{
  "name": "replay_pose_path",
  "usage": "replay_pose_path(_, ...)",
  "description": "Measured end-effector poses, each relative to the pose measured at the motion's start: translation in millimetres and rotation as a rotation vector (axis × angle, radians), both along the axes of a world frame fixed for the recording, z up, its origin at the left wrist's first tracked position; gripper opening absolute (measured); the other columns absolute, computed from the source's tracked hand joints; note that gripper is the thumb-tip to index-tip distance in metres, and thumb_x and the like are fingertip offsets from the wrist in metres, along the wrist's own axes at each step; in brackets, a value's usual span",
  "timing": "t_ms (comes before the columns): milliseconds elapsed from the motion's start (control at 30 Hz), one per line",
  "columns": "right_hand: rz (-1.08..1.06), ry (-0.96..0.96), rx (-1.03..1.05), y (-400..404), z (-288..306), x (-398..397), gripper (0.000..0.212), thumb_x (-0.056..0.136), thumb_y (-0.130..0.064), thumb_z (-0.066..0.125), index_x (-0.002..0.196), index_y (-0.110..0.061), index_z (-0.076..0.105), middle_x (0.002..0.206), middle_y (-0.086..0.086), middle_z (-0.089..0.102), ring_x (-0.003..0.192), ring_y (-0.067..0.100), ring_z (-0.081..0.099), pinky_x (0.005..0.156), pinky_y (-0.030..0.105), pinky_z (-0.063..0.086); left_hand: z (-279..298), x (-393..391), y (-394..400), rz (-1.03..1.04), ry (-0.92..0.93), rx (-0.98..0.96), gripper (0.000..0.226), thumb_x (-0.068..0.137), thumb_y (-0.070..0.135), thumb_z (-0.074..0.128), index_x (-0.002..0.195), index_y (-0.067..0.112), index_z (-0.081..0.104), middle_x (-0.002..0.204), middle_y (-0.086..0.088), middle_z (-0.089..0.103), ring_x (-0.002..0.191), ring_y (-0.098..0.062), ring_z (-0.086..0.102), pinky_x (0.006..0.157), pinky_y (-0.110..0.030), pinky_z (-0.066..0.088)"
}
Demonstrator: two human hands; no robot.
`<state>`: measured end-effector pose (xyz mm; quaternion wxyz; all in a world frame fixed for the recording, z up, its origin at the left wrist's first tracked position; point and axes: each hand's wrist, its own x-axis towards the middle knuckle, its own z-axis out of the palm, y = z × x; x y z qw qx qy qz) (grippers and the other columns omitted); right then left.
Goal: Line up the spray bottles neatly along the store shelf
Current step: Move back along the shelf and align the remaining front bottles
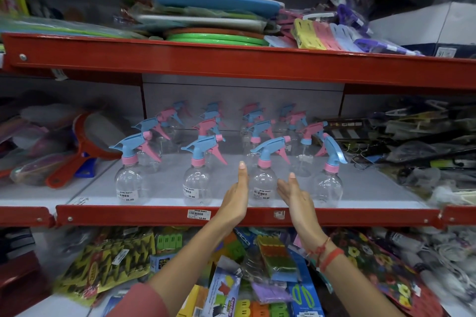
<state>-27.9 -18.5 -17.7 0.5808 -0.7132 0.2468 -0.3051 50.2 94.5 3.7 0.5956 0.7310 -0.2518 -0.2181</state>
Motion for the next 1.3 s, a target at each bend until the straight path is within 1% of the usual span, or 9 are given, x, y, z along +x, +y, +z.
replay_pose_path(133,-0.029,0.012,-0.036,-2,1,3,0.07,0.092,-0.061,0.024,0.131,-0.011,0.054,0.135,0.009,0.058,0.121,0.022,0.056,0.08,0.021,0.045,-2,2,2,-0.007,-0.009,0.008,0.103,0.069,0.086,0.001,0.149,0.024,0.021,0.159,0.0,0.021,0.146,-0.018,0.02,0.115,-0.039,0.011)
replay_pose_path(267,-0.016,0.048,-0.073,2,4,7,0.08,0.09,-0.064,0.025,0.121,0.006,0.05,0.128,0.027,0.054,0.12,0.033,0.053,0.103,0.049,0.038,-6,-1,5,0.021,-0.038,0.019,0.103,0.071,0.085,-0.001,0.149,0.024,0.025,0.157,-0.002,0.027,0.144,-0.02,0.024,0.115,-0.04,0.013)
replay_pose_path(633,-0.047,0.022,-0.067,7,6,1,0.072,0.093,-0.058,0.027,0.121,0.002,0.056,0.128,0.028,0.053,0.12,0.038,0.052,0.084,0.045,0.052,-2,-4,7,0.021,-0.056,0.008,0.11,0.065,0.09,0.0,0.145,0.024,0.035,0.151,0.001,0.039,0.139,-0.017,0.035,0.114,-0.04,0.02)
replay_pose_path(700,-0.073,0.01,-0.067,7,3,-3,0.074,0.092,-0.059,0.029,0.12,0.004,0.056,0.127,0.028,0.055,0.118,0.037,0.054,0.096,0.051,0.044,-3,-8,11,0.049,-0.102,-0.01,0.088,0.072,0.083,0.0,0.117,0.033,0.057,0.116,0.012,0.056,0.108,-0.006,0.051,0.093,-0.028,0.035)
replay_pose_path(800,-0.105,-0.076,-0.033,4,-6,-17,0.059,0.093,-0.055,0.034,0.119,-0.011,0.063,0.126,0.013,0.064,0.113,0.022,0.062,0.101,0.04,0.046,-9,-22,13,0.173,-0.224,-0.145,0.047,0.078,0.077,0.007,0.074,0.042,0.039,0.074,0.017,0.041,0.067,0.006,0.038,0.062,-0.014,0.029)
replay_pose_path(900,-0.227,-0.2,-0.044,-5,-10,-38,0.041,0.095,-0.043,0.041,0.1,-0.015,0.072,0.105,0.004,0.074,0.098,0.012,0.07,0.094,0.039,0.052,-22,-33,10,0.252,-0.323,-0.335,0.055,0.093,0.059,0.022,0.102,0.03,0.068,0.093,0.009,0.067,0.089,0.004,0.06,0.076,-0.009,0.041)
replay_pose_path(1033,-0.487,-0.374,-0.013,-28,-11,-64,0.039,0.097,-0.031,0.041,0.081,-0.013,0.072,0.082,0.006,0.075,0.079,0.023,0.074,0.078,0.041,0.058,-20,-50,-17,0.146,-0.306,-0.349,0.049,0.098,0.043,0.03,0.115,0.015,0.067,0.107,0.009,0.069,0.093,-0.003,0.063,0.078,-0.009,0.044)
replay_pose_path(1133,-0.616,-0.391,0.04,-48,-9,-69,0.035,0.097,-0.031,0.034,0.082,-0.025,0.066,0.093,0.004,0.072,0.093,0.026,0.069,0.088,0.045,0.053,-14,-64,-48,0.06,-0.296,-0.26,0.062,0.09,0.064,0.02,0.098,0.023,0.066,0.09,0.008,0.061,0.081,-0.007,0.054,0.075,-0.022,0.042)
replay_pose_path(1300,-0.437,-0.075,0.105,-67,3,-63,0.056,0.096,-0.048,0.031,0.13,-0.011,0.055,0.137,0.012,0.054,0.127,0.03,0.048,0.108,0.043,0.035,4,-90,-79,-0.053,-0.238,-0.068,0.049,0.089,0.066,0.006,0.068,0.031,0.034,0.069,0.01,0.038,0.065,-0.003,0.037,0.069,-0.028,0.032)
